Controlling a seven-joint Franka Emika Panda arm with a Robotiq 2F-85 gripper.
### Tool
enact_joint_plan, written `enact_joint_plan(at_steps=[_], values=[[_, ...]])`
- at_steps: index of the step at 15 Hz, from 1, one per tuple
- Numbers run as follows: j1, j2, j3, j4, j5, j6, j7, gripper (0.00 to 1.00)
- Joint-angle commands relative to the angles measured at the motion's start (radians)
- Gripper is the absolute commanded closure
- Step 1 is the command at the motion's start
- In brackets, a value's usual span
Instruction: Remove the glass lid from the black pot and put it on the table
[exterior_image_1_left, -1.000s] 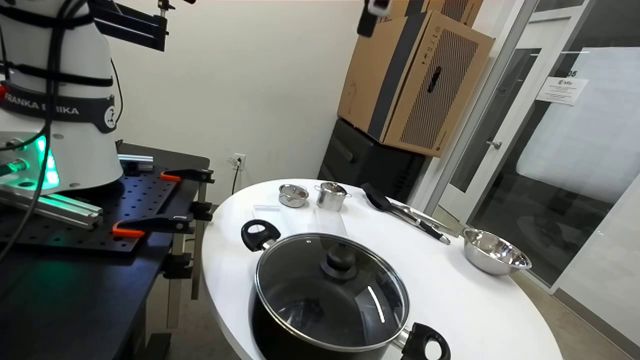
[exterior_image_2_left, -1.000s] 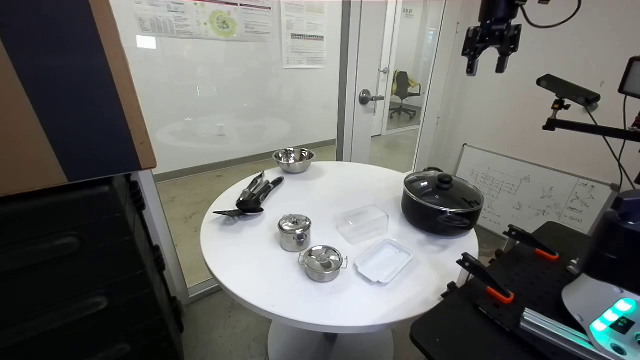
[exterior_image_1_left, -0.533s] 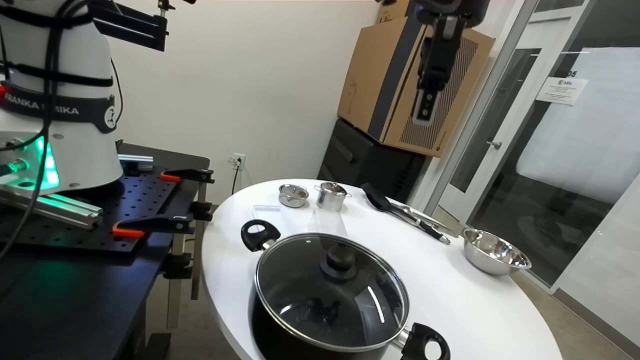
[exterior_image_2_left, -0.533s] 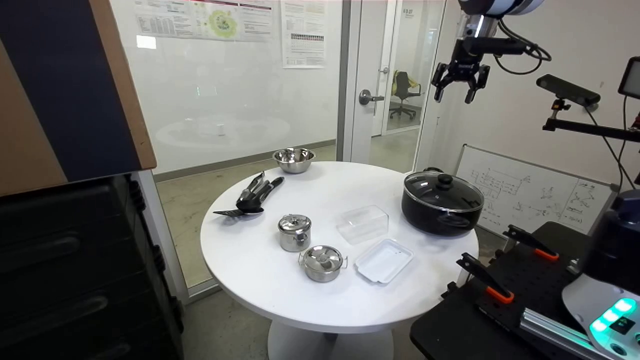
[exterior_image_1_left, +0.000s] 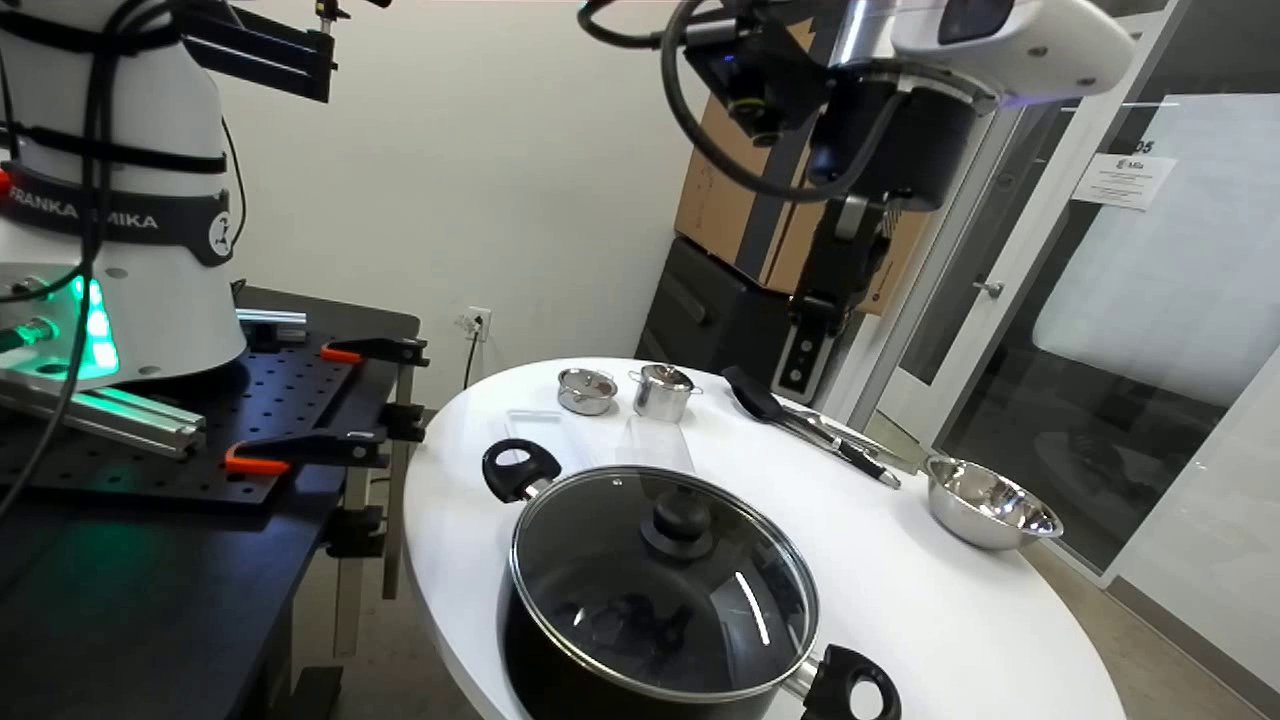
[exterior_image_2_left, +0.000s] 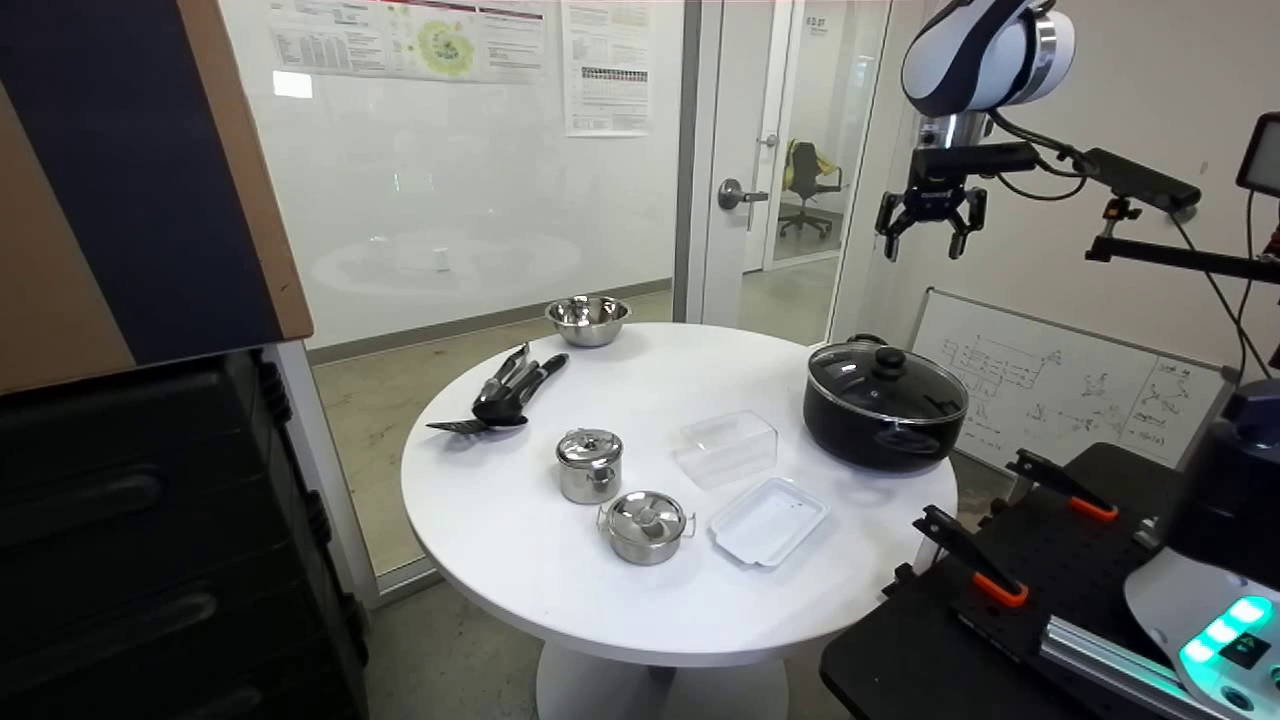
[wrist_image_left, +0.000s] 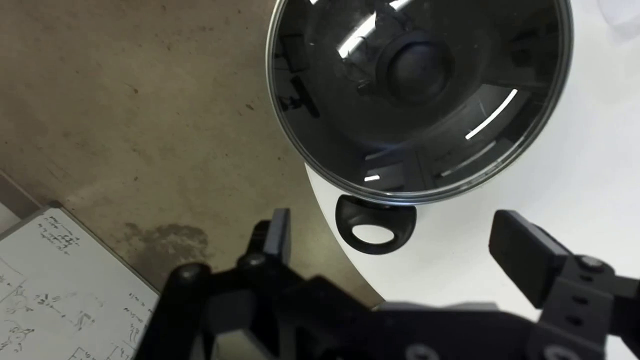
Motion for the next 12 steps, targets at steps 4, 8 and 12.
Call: enact_joint_plan(at_steps=[4,8,12], values=[[0.023,0.026,-0.008,0.02,-0.043,-0.045,0.052,0.0],[0.024,0.028,-0.008,0.027,-0.044,-0.055,0.055,0.0],[0.036,0.059,0.004,-0.007,-0.041,-0.011,0.043,0.0]])
